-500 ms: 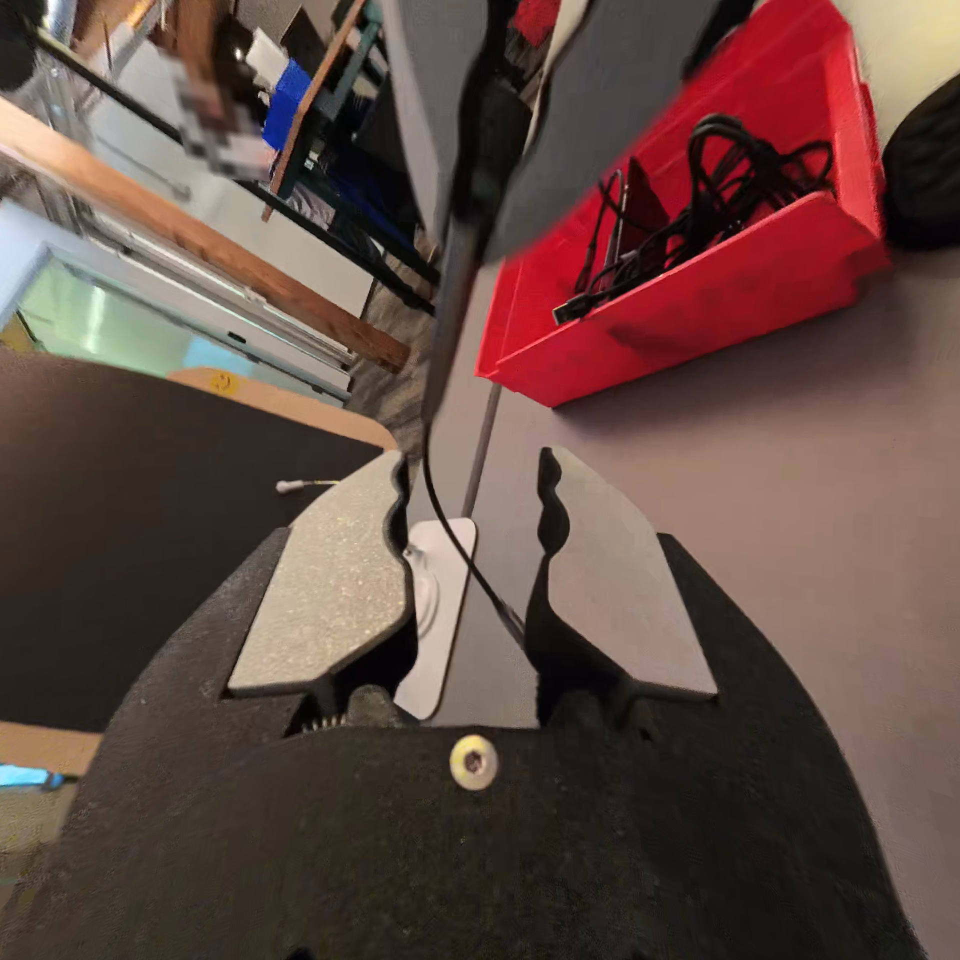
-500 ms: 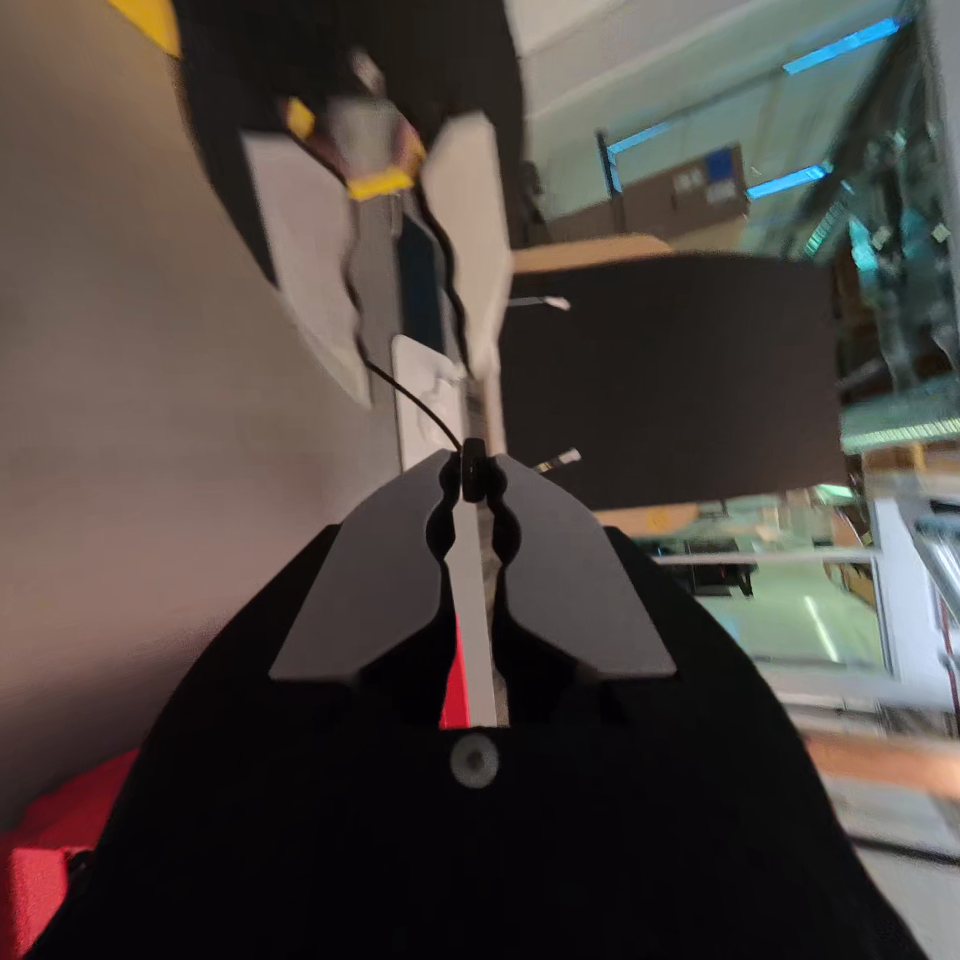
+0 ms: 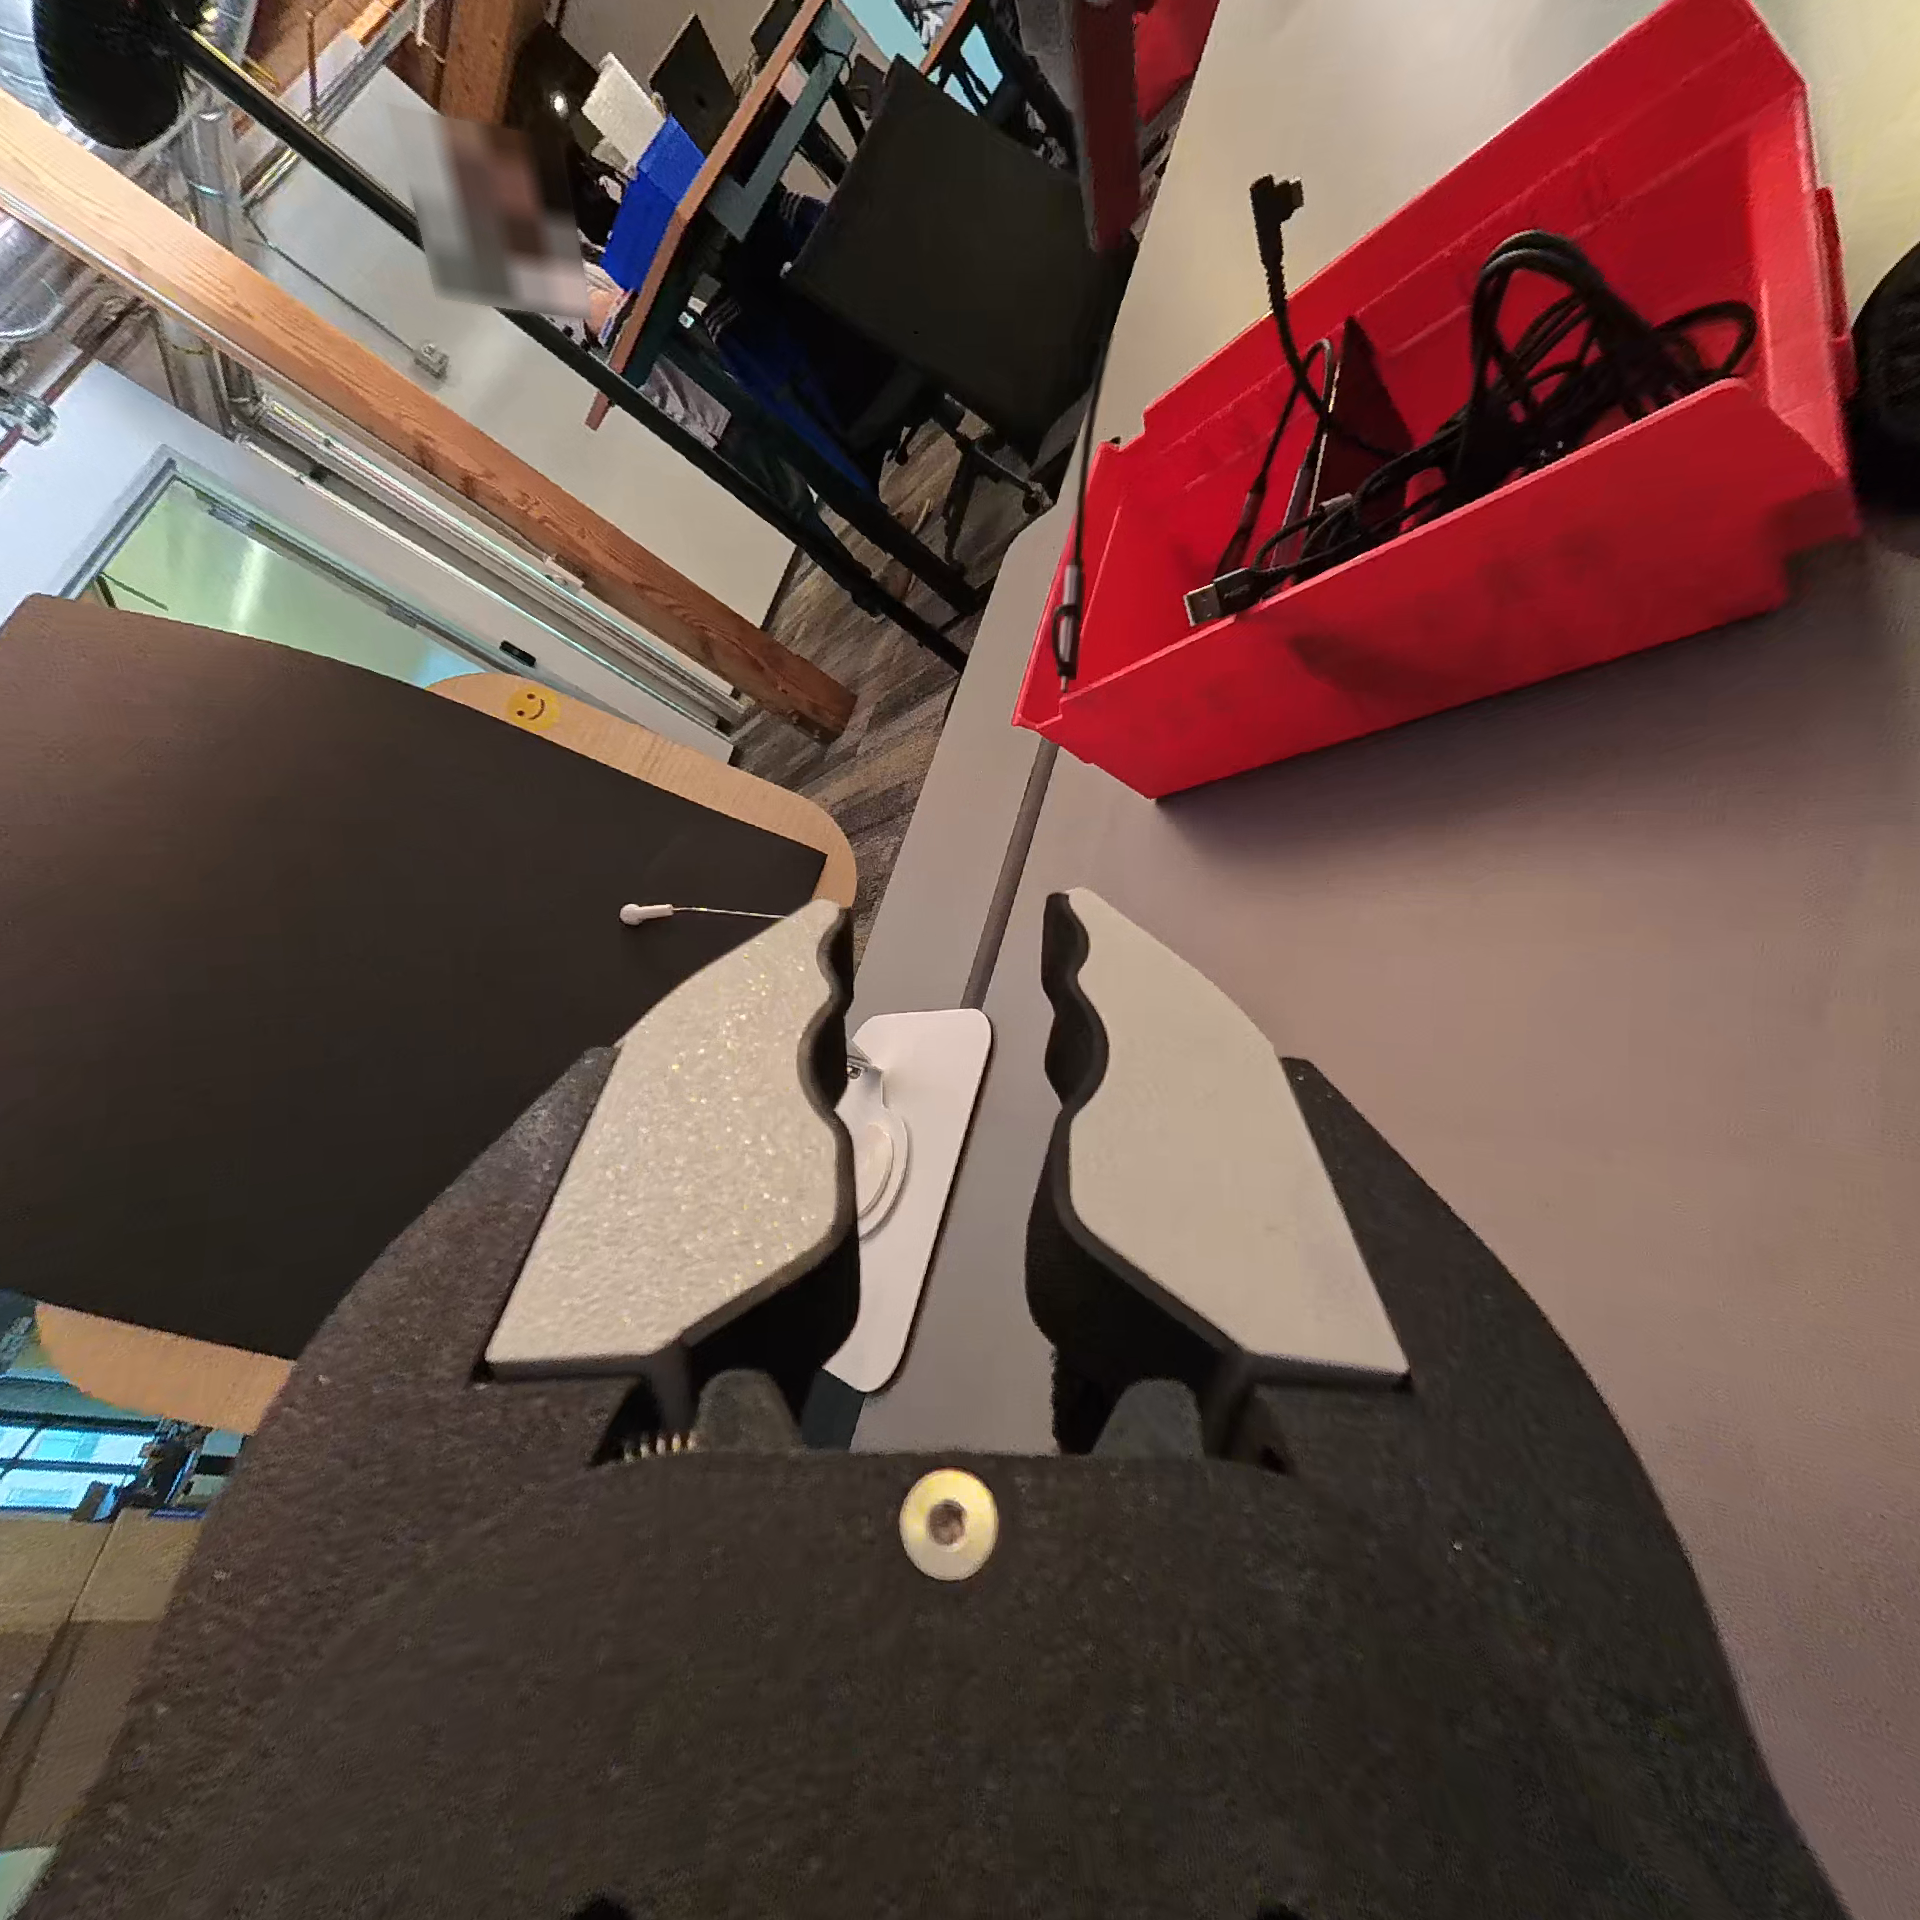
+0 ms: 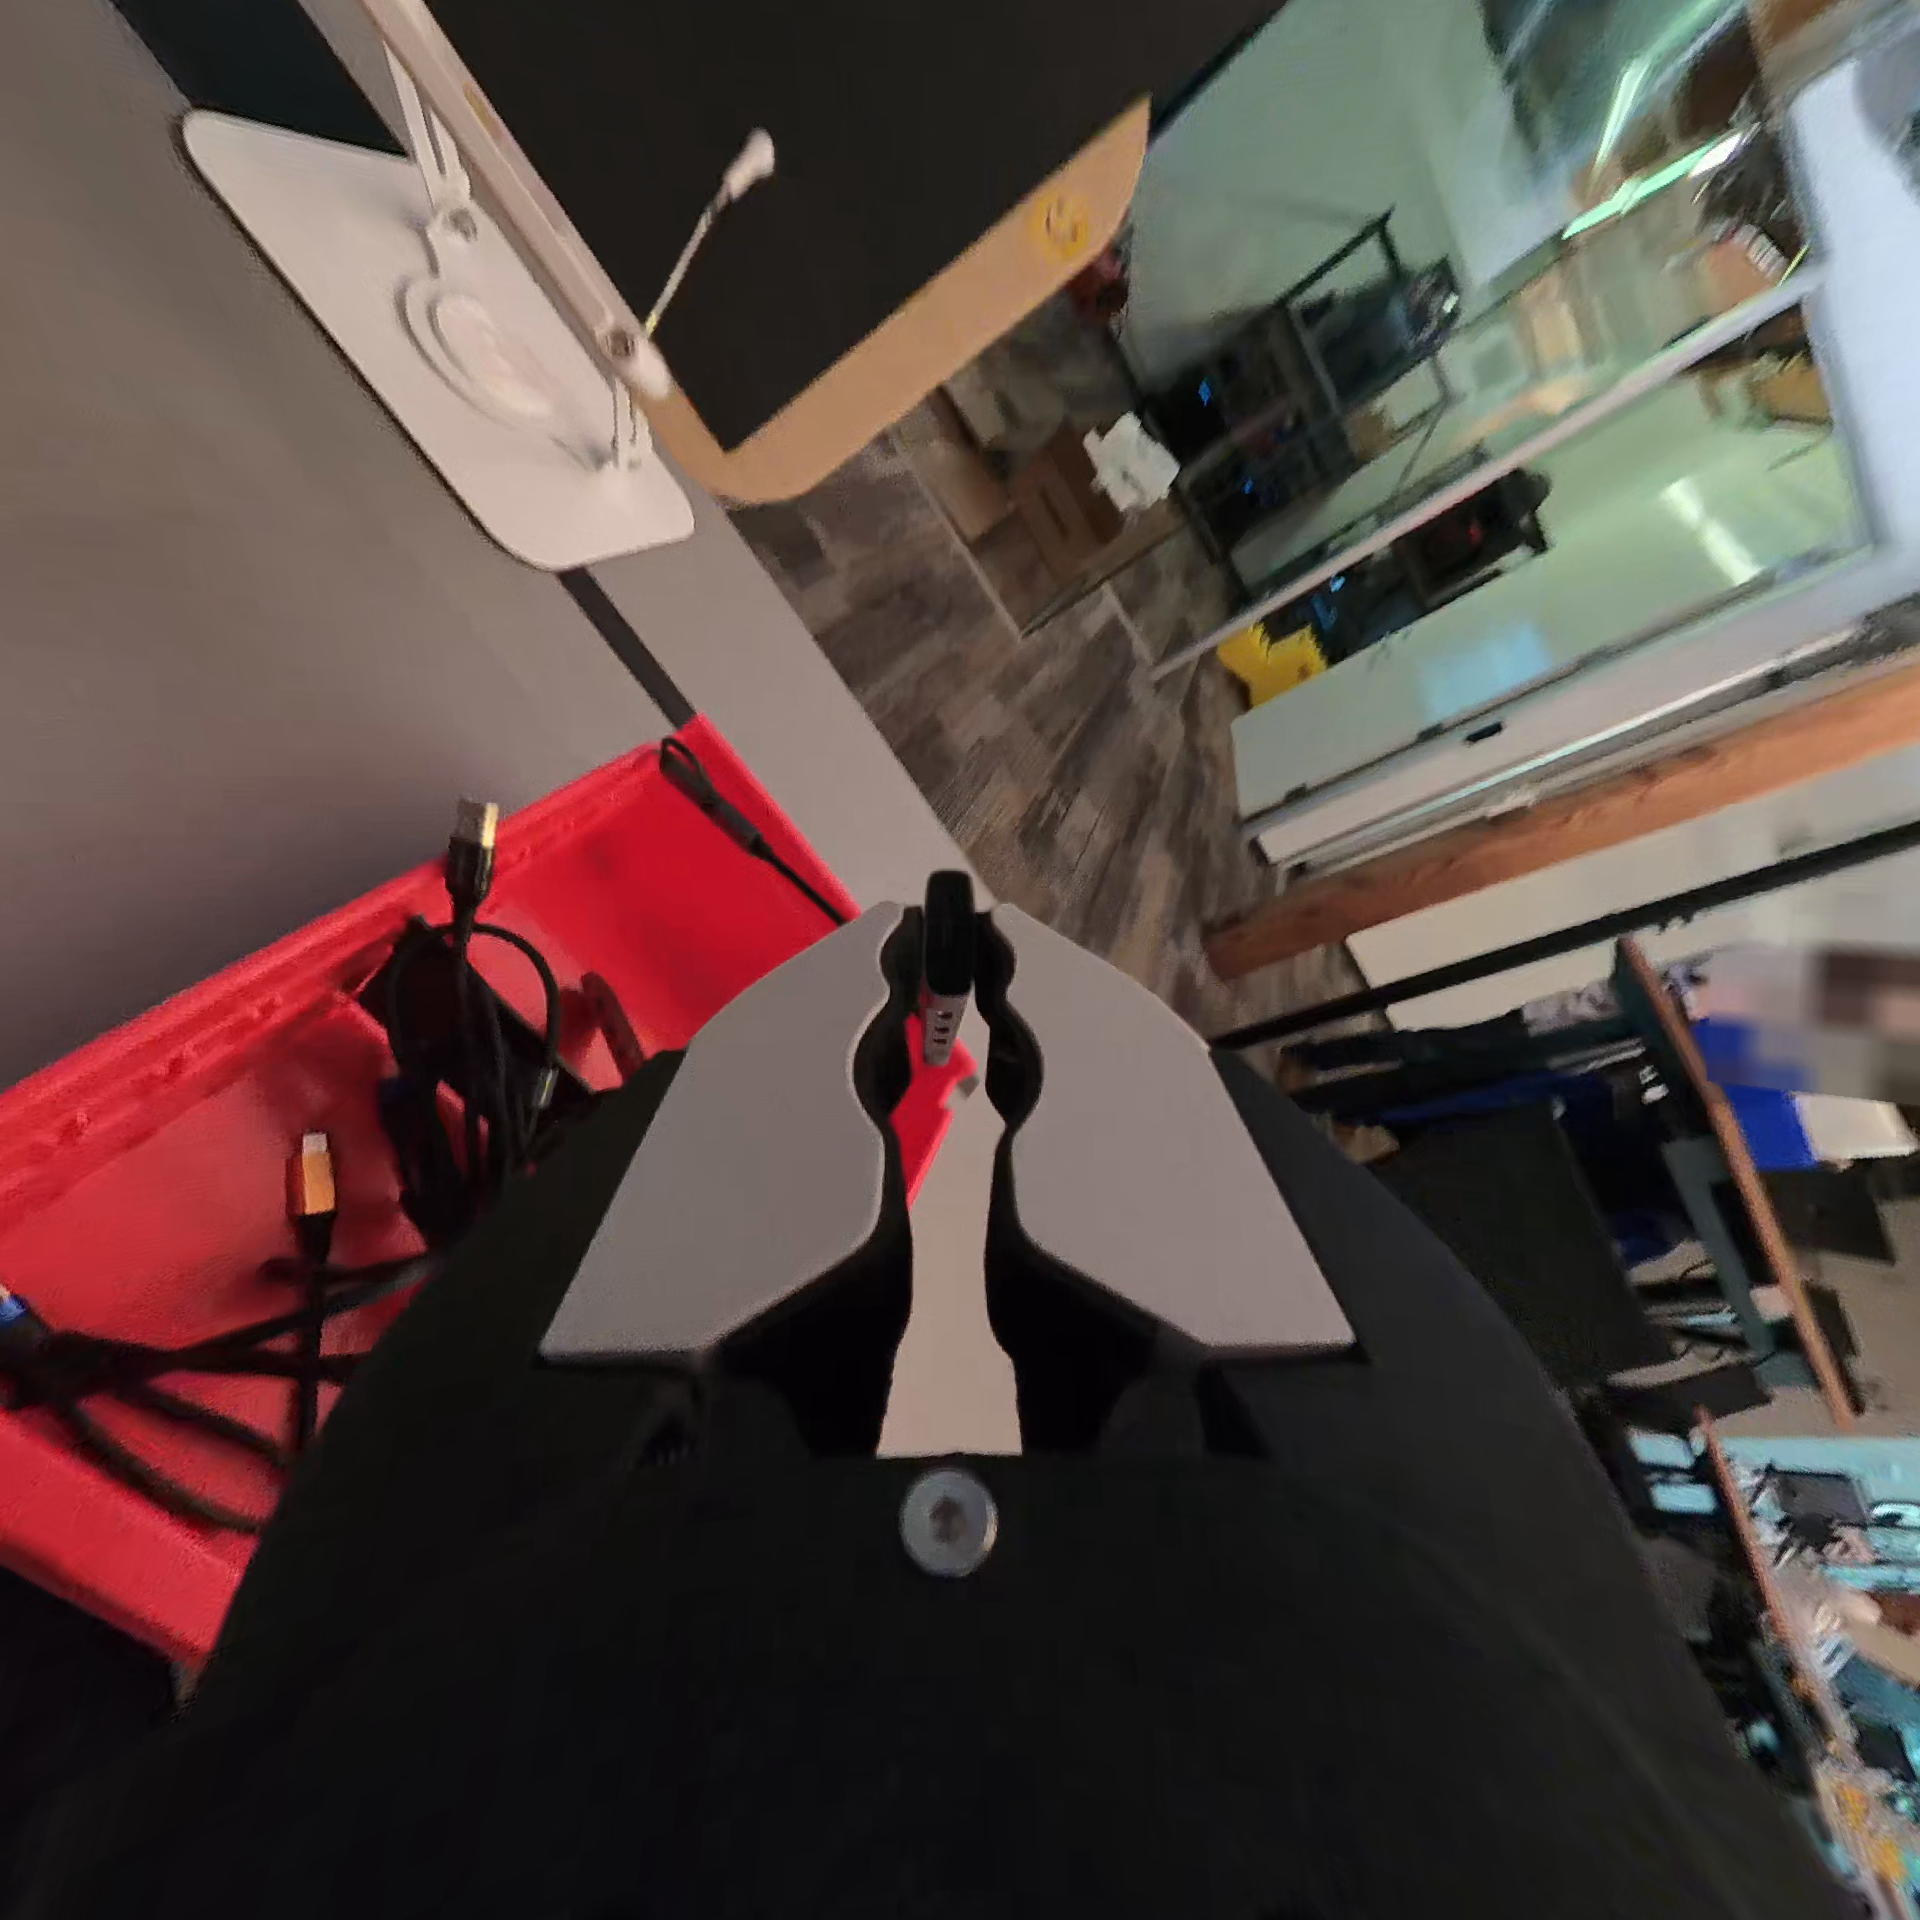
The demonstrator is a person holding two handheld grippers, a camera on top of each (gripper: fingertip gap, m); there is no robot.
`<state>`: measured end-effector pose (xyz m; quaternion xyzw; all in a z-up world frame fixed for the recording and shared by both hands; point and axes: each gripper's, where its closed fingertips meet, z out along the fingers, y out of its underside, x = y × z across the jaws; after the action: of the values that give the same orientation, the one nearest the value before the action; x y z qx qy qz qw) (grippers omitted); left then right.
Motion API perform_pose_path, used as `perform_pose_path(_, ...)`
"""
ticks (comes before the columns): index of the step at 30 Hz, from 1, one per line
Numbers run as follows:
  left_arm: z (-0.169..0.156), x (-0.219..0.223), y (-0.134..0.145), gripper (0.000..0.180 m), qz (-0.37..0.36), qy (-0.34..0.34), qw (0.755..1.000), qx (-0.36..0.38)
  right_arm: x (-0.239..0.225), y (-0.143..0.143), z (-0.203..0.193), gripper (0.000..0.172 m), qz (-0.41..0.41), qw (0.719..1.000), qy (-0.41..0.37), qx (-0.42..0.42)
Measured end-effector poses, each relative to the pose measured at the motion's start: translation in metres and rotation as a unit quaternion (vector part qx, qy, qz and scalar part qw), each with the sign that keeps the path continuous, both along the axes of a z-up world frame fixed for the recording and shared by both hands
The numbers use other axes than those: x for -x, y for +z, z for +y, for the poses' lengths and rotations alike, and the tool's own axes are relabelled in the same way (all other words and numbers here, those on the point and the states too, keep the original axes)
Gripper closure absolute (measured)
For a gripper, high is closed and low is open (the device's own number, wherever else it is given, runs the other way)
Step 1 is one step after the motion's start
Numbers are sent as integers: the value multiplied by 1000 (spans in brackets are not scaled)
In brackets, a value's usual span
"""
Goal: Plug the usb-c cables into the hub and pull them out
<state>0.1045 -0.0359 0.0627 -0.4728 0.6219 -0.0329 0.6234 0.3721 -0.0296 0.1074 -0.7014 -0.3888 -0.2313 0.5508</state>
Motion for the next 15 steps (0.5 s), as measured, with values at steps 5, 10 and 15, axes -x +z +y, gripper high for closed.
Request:
perform_pose_path(5, -1, 0, 2, 148, -2, -2, 1000, -2, -34, -50, 18, 162, 16, 991, -68, 116)
perform_pose_path(10, 4, 3, 0, 147, 7, 16, 1000, 2, -45, -95, 56, 159, 19, 984, -89, 156)
perform_pose_path(15, 13, 17, 3, 146, 0, 49, 999, 20, -47, -82, 63, 130, 50, 986, -98, 123)
